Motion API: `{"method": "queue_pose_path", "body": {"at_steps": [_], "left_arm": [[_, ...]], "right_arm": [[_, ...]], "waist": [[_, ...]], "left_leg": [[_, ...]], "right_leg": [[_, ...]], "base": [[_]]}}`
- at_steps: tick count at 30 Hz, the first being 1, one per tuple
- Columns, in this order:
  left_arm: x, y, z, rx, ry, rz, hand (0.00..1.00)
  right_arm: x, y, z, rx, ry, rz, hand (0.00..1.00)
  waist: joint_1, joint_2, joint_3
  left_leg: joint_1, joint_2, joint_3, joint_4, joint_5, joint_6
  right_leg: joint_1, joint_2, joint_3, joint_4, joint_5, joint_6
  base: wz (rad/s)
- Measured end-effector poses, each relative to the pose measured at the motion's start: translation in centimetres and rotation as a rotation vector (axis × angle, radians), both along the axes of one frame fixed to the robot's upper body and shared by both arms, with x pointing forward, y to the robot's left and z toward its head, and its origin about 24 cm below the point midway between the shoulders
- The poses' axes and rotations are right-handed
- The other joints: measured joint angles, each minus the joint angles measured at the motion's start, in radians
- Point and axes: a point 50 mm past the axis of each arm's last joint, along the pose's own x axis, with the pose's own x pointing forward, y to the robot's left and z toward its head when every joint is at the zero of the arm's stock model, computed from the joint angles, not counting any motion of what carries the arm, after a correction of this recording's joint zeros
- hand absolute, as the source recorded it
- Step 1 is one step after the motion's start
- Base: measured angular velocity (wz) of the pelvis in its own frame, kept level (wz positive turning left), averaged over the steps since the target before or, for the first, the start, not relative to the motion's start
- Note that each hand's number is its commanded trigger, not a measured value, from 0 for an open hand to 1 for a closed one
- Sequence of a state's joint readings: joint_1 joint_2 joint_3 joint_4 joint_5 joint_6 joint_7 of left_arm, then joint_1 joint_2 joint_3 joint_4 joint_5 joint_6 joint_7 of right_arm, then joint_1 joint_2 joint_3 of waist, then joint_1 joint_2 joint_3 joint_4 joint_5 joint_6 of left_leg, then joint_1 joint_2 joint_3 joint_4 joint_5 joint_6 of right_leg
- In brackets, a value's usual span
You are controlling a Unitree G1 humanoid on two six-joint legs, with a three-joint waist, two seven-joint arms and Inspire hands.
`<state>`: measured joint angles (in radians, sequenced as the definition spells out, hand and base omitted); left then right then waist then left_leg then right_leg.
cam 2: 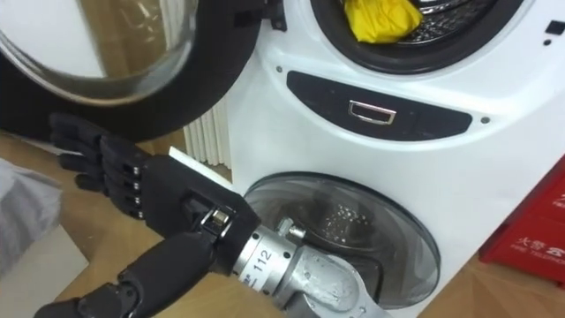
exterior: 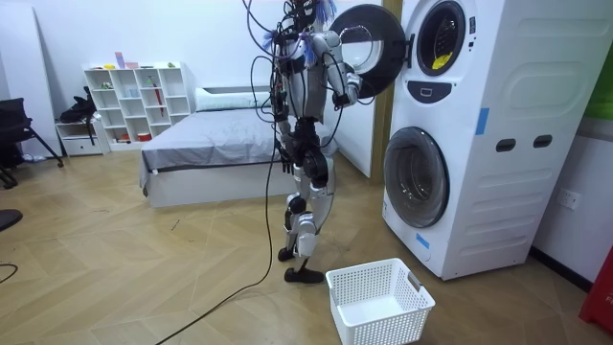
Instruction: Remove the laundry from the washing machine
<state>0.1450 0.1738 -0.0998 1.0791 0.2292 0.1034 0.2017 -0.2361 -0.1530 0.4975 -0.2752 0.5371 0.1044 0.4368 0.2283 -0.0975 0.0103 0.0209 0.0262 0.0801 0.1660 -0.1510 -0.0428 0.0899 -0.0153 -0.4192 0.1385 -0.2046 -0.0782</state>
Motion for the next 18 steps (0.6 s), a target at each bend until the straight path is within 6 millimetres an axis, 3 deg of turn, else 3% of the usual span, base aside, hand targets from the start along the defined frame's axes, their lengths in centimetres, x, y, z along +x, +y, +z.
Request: {"method": "queue_pose_path", "body": {"at_steps": [6, 10, 18], "left_arm": [[0.0, 0.0, 0.0, 0.0, -0.001, 0.001, 0.0], [-0.2, 0.4, 0.1, 0.003, -0.003, 0.033, 0.0], [-0.7, 0.6, 0.1, 0.004, -0.008, 0.059, 0.0]], "right_arm": [[0.6, -1.0, 0.0, -0.034, -0.022, -0.071, 0.0], [0.5, -2.1, 0.4, -0.046, -0.05, -0.121, 0.0], [0.2, -4.7, 0.0, -0.109, -0.079, -0.22, 0.0]], "waist": [[-0.015, -0.003, -0.0005], [-0.05, -0.001, -0.0003], [-0.088, 0.018, -0.0002]], "left_leg": [[-0.001, 0.0, 0.005, 0.002, -0.001, 0.002], [-0.009, -0.001, 0.004, 0.004, -0.002, 0.004], [0.004, 0.002, 0.024, 0.002, -0.005, 0.008]], "right_leg": [[0.002, 0.0, 0.001, -0.001, 0.0, 0.0], [0.001, 0.0, 0.0, -0.002, 0.001, 0.001], [0.001, 0.0, 0.011, 0.003, 0.002, 0.004]], "base": [[0.0], [0.03], [-0.06]]}}
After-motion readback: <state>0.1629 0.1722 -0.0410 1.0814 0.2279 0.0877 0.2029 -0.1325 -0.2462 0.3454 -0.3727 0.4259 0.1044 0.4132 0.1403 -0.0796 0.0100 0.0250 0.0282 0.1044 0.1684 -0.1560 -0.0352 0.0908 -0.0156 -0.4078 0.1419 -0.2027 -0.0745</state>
